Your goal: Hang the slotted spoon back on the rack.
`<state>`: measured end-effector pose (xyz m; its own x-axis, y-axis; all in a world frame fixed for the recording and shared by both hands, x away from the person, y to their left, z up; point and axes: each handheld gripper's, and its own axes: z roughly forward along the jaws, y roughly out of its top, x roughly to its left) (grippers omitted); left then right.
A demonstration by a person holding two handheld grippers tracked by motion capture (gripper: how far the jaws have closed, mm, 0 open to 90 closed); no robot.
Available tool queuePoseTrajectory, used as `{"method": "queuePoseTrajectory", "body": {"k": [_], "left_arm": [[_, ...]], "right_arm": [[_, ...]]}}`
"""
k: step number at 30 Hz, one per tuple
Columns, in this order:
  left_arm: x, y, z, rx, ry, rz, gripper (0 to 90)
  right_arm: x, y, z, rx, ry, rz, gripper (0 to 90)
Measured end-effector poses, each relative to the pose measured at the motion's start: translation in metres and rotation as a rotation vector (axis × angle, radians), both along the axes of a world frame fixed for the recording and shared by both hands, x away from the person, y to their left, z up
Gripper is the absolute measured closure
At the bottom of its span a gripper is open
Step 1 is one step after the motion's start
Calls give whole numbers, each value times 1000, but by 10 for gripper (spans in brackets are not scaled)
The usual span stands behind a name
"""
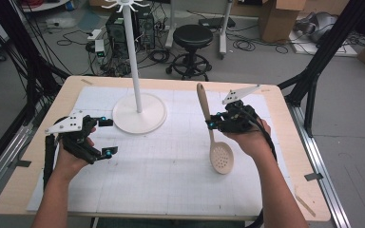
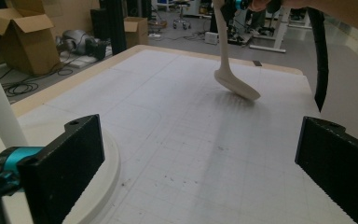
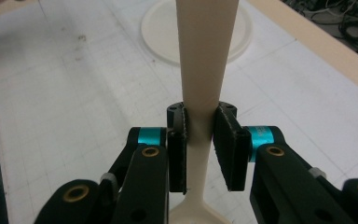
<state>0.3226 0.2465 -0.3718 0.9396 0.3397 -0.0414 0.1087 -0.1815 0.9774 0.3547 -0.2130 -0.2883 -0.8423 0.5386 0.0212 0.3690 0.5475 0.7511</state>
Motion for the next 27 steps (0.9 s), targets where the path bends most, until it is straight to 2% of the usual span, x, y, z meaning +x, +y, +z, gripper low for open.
{"method": "queuePoseTrajectory", "body": {"k": [4, 17, 23, 27], "left_arm": [[0, 0, 0, -1, -1, 2, 17], [-1, -1, 1, 1, -2, -4, 17], [-1, 1, 2, -8, -3, -2, 17], [-2, 0, 2, -11, -6, -6, 17]], "right_arm": [[5, 3, 11, 31, -21, 1, 756], [24, 18, 41, 23, -48, 19, 755], [34, 27, 58, 42, -57, 40, 755], [44, 37, 71, 32, -59, 49, 755]]}}
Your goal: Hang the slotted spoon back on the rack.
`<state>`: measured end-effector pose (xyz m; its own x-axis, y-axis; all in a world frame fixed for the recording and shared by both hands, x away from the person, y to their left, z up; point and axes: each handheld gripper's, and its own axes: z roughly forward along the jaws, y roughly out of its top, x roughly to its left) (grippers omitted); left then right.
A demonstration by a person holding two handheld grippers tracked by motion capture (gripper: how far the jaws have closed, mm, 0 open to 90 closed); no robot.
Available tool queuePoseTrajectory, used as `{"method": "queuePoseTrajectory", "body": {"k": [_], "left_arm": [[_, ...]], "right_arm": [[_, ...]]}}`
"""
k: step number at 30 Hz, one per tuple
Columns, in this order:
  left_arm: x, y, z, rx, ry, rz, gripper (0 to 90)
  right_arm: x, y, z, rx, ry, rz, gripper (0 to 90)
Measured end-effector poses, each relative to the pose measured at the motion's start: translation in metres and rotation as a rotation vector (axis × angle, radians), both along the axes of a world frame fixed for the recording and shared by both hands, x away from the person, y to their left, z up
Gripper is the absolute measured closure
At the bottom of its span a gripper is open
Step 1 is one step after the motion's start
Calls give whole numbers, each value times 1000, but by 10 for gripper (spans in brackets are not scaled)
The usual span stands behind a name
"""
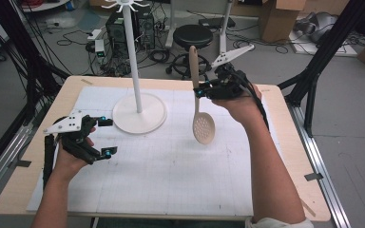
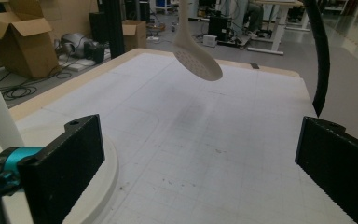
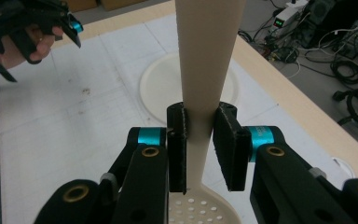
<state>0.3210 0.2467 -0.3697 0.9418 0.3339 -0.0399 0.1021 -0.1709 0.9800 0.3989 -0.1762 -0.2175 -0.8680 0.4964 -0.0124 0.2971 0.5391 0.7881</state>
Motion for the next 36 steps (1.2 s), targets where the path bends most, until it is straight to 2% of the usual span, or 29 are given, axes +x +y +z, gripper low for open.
{"method": "queuePoseTrajectory", "body": {"k": [5, 7, 13, 16, 20, 23, 26, 29, 36], "left_arm": [[0, 1, 1, -2, -3, -3, 17], [0, 1, 1, -5, -3, -4, 17], [0, 0, 1, -9, -6, -9, 17], [0, 1, 1, -21, -3, -8, 17], [0, 1, 1, -21, -2, -8, 17], [0, -1, 1, -16, -2, -12, 17], [0, -1, 1, -10, -4, -16, 17], [0, -1, 1, -10, -3, -16, 17], [-1, -1, 3, -28, -11, -19, 17]], "right_arm": [[7, 8, 10, -12, -10, 20, 755], [15, 15, 17, -12, -14, 47, 755], [26, 27, 26, -20, -30, 63, 756], [34, 30, 28, 12, -29, 66, 755], [40, 31, 27, 27, -17, 53, 755], [44, 33, 26, 7, -9, 40, 755], [47, 34, 27, 8, -11, 39, 755], [50, 37, 29, 15, 3, 39, 755], [59, 45, 36, 50, 1, 30, 755]]}}
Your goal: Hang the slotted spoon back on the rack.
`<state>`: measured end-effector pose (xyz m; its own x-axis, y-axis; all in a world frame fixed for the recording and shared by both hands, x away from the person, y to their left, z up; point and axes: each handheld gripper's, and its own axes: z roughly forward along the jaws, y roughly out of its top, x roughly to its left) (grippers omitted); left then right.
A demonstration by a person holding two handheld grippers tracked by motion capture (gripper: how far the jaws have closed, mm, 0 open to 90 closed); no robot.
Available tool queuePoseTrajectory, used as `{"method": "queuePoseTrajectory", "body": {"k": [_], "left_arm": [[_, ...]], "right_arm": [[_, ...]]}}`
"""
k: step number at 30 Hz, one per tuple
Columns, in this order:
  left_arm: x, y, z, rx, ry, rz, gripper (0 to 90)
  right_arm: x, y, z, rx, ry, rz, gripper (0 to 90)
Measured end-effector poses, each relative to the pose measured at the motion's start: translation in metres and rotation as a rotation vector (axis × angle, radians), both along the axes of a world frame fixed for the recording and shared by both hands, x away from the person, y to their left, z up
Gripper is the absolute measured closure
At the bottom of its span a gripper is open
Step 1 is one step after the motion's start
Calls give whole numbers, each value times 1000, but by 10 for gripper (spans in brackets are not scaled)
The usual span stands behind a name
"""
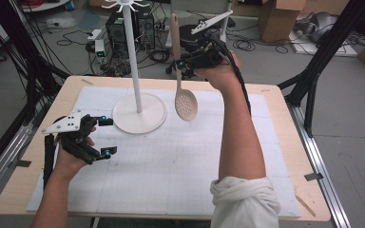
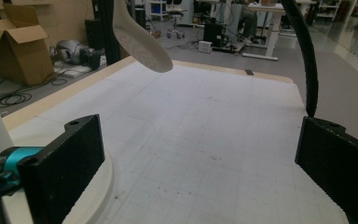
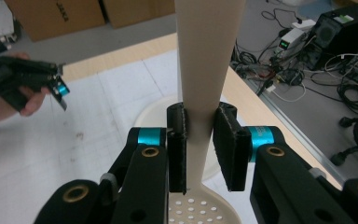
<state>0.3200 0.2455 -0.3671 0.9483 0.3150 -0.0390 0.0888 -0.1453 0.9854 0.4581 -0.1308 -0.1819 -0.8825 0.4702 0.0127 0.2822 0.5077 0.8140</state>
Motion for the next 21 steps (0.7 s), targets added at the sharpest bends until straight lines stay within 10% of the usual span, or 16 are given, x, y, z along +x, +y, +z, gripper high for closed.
{"method": "queuePoseTrajectory", "body": {"k": [21], "left_arm": [[0, 0, 0, 2, 0, -6, 17]], "right_arm": [[27, 40, 19, -88, -10, 31, 755]]}}
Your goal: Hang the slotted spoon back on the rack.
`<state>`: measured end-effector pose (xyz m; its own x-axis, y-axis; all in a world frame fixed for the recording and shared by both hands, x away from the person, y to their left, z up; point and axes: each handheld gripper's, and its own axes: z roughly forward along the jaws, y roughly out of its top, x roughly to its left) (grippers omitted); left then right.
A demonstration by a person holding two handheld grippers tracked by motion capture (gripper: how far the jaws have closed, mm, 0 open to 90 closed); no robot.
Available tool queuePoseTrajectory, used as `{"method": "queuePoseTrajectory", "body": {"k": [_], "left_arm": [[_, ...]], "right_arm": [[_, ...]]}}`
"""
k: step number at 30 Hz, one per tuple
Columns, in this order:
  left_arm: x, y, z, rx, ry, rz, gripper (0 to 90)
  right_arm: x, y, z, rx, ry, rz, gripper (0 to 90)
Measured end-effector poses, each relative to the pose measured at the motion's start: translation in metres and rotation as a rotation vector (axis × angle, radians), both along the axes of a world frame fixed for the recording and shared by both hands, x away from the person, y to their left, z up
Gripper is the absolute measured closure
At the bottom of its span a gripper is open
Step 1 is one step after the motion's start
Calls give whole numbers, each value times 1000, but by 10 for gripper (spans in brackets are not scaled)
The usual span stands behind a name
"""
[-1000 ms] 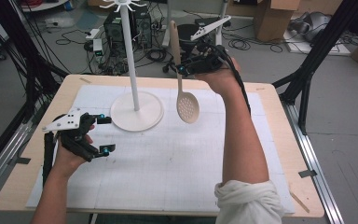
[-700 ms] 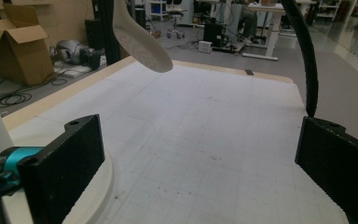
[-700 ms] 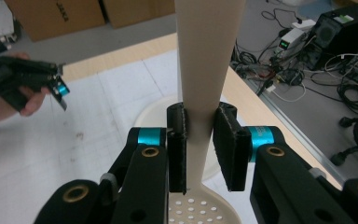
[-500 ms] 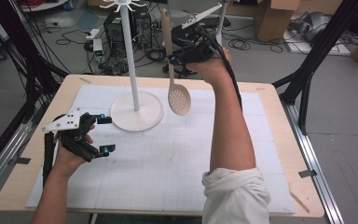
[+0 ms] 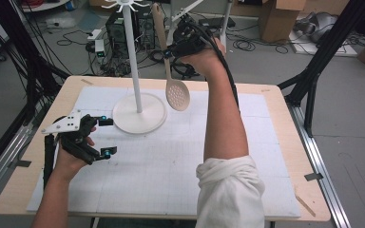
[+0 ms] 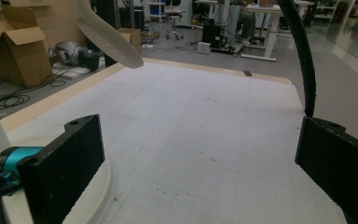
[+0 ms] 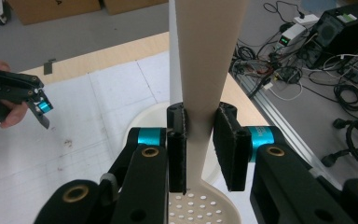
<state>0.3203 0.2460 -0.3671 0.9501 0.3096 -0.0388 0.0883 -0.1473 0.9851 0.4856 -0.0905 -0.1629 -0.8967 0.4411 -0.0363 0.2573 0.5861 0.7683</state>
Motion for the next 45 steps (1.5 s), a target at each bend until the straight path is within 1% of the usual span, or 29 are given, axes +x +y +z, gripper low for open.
{"method": "queuePoseTrajectory", "body": {"k": [4, 9, 11, 12, 15, 16, 20, 22, 23, 27, 32, 37, 39, 40, 42, 45], "left_arm": [[0, 0, 0, 0, -3, -3, 17], [-1, 1, 1, -4, -4, 0, 17], [-1, 2, 1, -5, -4, 1, 17], [-1, 2, 1, -6, -4, 2, 17], [-1, 3, 1, -5, -2, 6, 17], [-1, 3, 1, -6, -3, 6, 17], [-1, 4, 2, -9, -9, 5, 17], [-1, 4, 2, -13, -9, 4, 17], [-2, 4, 2, -14, -9, 5, 17], [-1, 5, 2, -15, -10, 7, 17], [-1, 5, 2, -16, -9, 7, 17], [-1, 4, 2, -14, -9, 6, 17], [-1, 4, 2, -11, -9, 5, 17], [-1, 4, 2, -13, -9, 6, 17], [-1, 4, 2, -12, -10, 5, 17], [-1, 4, 2, -11, -9, 5, 17]], "right_arm": [[4, 3, 3, -8, -2, -3, 755], [12, 6, 2, 3, 15, -6, 755], [15, 9, 1, -10, 24, -8, 755], [17, 13, 2, -15, 20, -1, 755], [17, 16, 2, -17, 27, 1, 755], [18, 20, 3, -16, 19, 8, 754], [17, 26, 2, -18, 20, 19, 754], [17, 26, 2, -16, 21, 17, 754], [17, 25, 2, -16, 27, 7, 754], [19, 23, 2, -23, 21, 0, 754], [21, 21, 1, -16, 27, -5, 755], [22, 21, 1, -13, 33, 0, 755], [23, 21, 0, -15, 37, -3, 755], [23, 21, 0, -26, 34, -2, 755], [23, 23, -1, -24, 42, -4, 755], [22, 26, -2, -31, 39, 15, 755]]}}
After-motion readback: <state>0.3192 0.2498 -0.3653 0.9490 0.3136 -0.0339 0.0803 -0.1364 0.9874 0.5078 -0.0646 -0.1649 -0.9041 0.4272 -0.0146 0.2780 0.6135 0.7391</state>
